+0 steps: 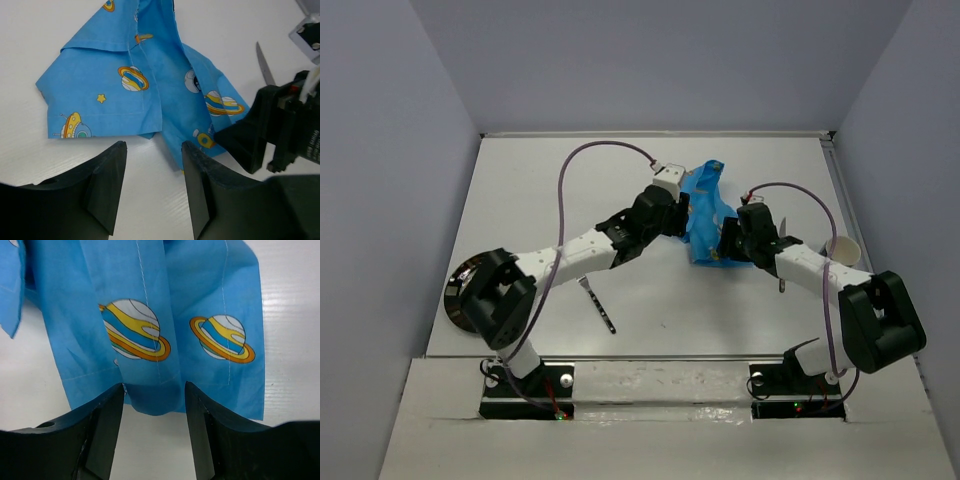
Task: Set the dinner table for one person
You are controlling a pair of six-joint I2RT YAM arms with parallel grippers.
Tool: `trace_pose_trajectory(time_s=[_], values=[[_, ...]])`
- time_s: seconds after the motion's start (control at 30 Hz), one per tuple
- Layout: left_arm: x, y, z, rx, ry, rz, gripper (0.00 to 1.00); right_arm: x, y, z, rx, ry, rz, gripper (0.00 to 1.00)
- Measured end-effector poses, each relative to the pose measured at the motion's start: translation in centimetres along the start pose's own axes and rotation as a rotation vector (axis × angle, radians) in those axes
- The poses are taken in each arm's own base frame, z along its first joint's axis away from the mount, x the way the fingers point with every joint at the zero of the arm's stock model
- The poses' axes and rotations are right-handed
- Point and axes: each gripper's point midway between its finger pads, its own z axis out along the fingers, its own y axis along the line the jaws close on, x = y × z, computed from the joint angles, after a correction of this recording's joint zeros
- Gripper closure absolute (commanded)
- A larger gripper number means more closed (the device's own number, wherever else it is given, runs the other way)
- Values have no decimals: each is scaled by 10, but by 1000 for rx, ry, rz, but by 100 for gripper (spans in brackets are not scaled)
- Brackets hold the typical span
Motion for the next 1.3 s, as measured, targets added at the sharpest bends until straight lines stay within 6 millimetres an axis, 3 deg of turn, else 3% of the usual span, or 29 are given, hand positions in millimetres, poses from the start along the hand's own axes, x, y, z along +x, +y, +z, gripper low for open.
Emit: trace_pose_trajectory(time_s=[0.1,0.27,0.43,0.63,0.77,0.8,0.9,0.93,0.97,1.0,1.03,1.17,1.3], values=[[16,-4,34,-4,56,51,43,13,-4,2,3,24,15,46],[37,-8,73,1,128,116,43,27,-10,3,14,46,30,57],[45,-11,93,1,168,167,44,20,-6,3,-2,19,42,59],[54,-8,110,-28,205,215,55,15,-3,1,-11,0,49,69],[68,3,115,-67,245,246,55,13,-2,-1,-17,-12,50,71],[73,6,115,-79,258,255,58,12,-2,-1,-17,-14,51,78],[81,13,114,-106,286,271,79,11,-2,-1,-18,-18,52,80],[81,15,113,-114,289,278,95,11,-2,-1,-18,-19,53,86],[80,17,113,-123,288,287,100,11,-2,-1,-18,-20,53,93],[80,18,113,-129,286,281,100,11,-2,-1,-18,-21,52,93],[79,21,113,-142,284,293,100,10,-2,-1,-18,-22,54,100],[77,29,110,-184,276,309,100,3,2,-8,-37,-49,62,100],[61,37,89,-226,250,314,100,-10,8,-19,-69,-92,68,100]])
